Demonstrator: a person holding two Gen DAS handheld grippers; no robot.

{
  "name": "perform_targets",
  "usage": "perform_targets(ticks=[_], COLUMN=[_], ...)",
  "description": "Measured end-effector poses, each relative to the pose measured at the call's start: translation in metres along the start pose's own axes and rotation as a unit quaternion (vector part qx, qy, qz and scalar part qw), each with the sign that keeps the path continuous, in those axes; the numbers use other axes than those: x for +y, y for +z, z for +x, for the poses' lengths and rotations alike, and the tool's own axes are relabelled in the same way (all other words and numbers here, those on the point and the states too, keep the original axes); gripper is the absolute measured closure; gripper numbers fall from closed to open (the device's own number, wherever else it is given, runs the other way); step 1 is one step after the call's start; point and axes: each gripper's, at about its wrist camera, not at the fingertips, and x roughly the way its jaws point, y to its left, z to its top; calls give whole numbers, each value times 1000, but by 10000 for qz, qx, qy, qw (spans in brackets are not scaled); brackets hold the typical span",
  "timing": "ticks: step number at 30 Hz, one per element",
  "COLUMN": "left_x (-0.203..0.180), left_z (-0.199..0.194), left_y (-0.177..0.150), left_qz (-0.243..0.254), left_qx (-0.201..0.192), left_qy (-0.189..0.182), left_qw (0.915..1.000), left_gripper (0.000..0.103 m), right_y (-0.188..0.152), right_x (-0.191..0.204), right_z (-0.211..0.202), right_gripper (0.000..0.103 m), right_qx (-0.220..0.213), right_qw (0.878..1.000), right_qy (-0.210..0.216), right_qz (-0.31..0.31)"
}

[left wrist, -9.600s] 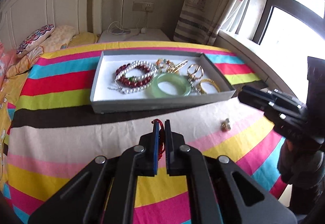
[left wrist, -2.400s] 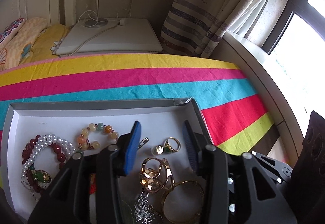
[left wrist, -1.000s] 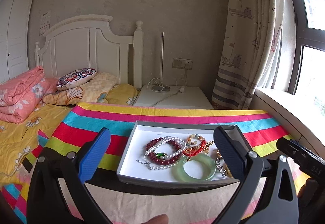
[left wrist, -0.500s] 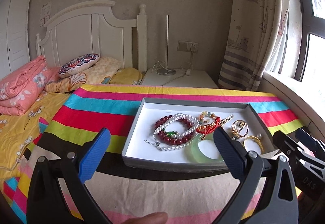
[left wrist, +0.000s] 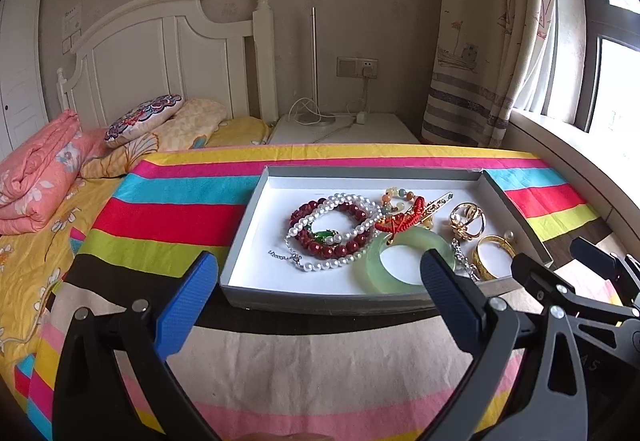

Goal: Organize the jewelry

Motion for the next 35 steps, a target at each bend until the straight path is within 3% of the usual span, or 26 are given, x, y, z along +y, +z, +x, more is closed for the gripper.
perform_targets(ticks=[21, 28, 35], left_x=[-2, 1, 11], left_z=[1, -4, -4], left_y=[-2, -5, -17], left_qz=[39, -22, -197], left_qx=[60, -102, 672], left_qy=[34, 114, -70], left_qw=[10000, 9999, 9975], left_gripper=[3, 3, 3], right_y=[3, 4, -5], right_x=[-5, -7, -6], right_z=[-9, -12, -20], right_gripper=[17, 17, 16], right_qx=[-120, -135, 207], right_qw=[9998, 9997, 9995], right_qy=[45, 86, 232], right_qz=[125, 162, -40])
